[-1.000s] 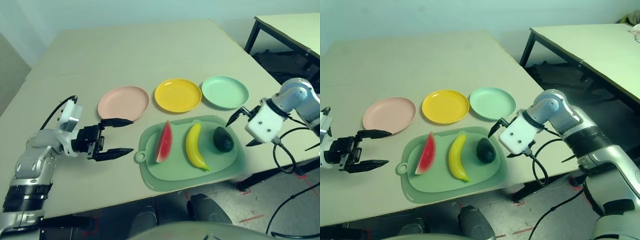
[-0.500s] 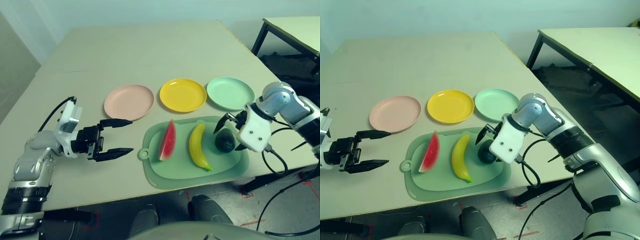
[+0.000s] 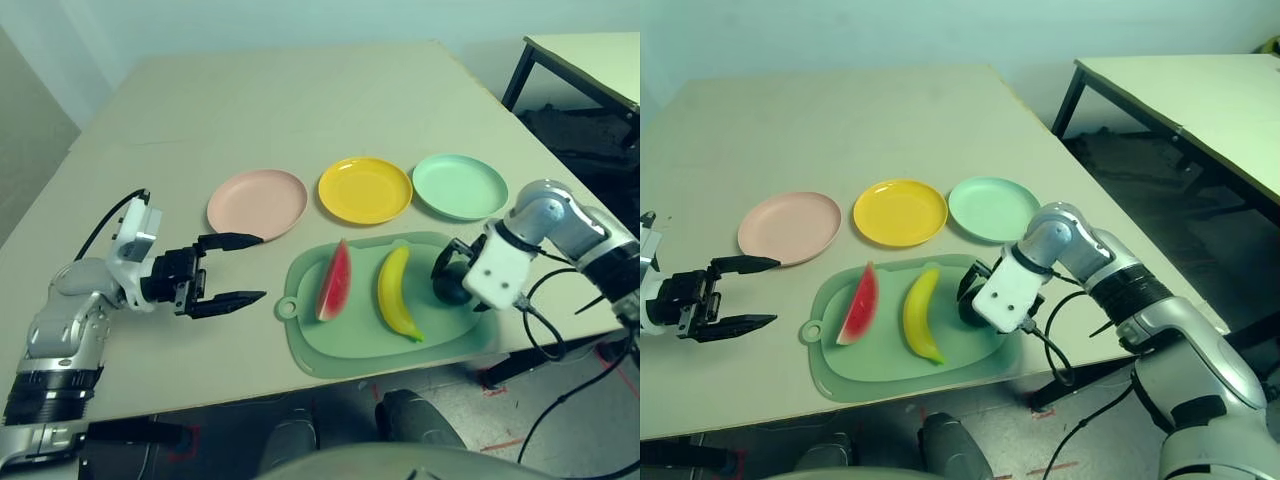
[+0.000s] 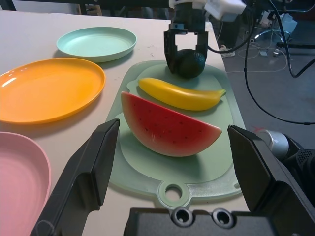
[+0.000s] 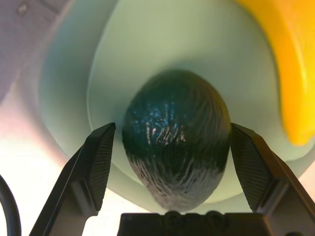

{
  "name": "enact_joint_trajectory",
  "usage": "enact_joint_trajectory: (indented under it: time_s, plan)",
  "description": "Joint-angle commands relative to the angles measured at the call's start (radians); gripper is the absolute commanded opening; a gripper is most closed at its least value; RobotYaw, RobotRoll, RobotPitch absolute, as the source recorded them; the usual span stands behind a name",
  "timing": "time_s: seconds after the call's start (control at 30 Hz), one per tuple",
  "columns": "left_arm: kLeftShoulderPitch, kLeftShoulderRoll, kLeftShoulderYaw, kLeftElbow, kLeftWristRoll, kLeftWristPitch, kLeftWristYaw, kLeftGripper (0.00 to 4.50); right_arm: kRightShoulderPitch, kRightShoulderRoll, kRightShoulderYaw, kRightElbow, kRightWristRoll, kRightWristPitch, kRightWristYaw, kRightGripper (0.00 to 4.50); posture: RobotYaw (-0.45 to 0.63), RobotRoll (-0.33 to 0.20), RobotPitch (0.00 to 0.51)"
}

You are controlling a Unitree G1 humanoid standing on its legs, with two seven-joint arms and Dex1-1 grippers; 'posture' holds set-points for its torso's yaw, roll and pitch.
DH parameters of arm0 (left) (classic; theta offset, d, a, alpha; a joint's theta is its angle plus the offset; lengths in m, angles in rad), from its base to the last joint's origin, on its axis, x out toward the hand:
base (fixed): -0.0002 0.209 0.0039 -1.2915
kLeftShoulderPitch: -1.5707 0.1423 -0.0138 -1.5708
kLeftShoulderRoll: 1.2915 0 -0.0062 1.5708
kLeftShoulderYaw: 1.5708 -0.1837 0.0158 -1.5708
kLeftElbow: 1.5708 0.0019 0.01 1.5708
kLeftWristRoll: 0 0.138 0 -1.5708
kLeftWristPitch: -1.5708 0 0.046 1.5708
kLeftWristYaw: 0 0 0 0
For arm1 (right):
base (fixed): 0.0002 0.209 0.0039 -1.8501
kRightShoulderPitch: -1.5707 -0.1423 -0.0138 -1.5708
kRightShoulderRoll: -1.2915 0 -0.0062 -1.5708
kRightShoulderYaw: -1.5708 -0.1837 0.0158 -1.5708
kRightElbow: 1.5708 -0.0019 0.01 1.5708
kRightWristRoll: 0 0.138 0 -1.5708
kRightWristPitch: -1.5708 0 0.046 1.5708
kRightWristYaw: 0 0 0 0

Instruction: Place the fruits into color-matched plates.

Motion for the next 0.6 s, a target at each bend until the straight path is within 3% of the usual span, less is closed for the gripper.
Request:
enact_joint_trajectory:
  time_s: [0.03,0.2,0.37,0.6]
  plan:
    - [0.005,0.003,0.008,-0.004,0.004,-0.014,-0.005,4.48,-0.004,0.012,-0.029,0.005,-0.031,0.022,-0.006,4.50,-0.16,0.000,0.040]
    - [-0.009,0.003,0.006,0.021,0.012,-0.032,-0.006,4.48,0.005,0.014,-0.046,-0.016,-0.026,0.054,0.017,4.50,-0.16,0.000,0.039]
    - [-0.019,0.005,0.002,0.052,0.020,-0.047,-0.014,4.50,0.011,0.014,-0.056,-0.030,-0.022,0.074,0.030,2.97,-0.16,0.000,0.037]
    - [-0.031,0.004,-0.006,0.079,0.027,-0.059,-0.023,4.50,0.011,0.011,-0.067,-0.029,-0.026,0.087,0.039,2.93,-0.17,0.000,0.039]
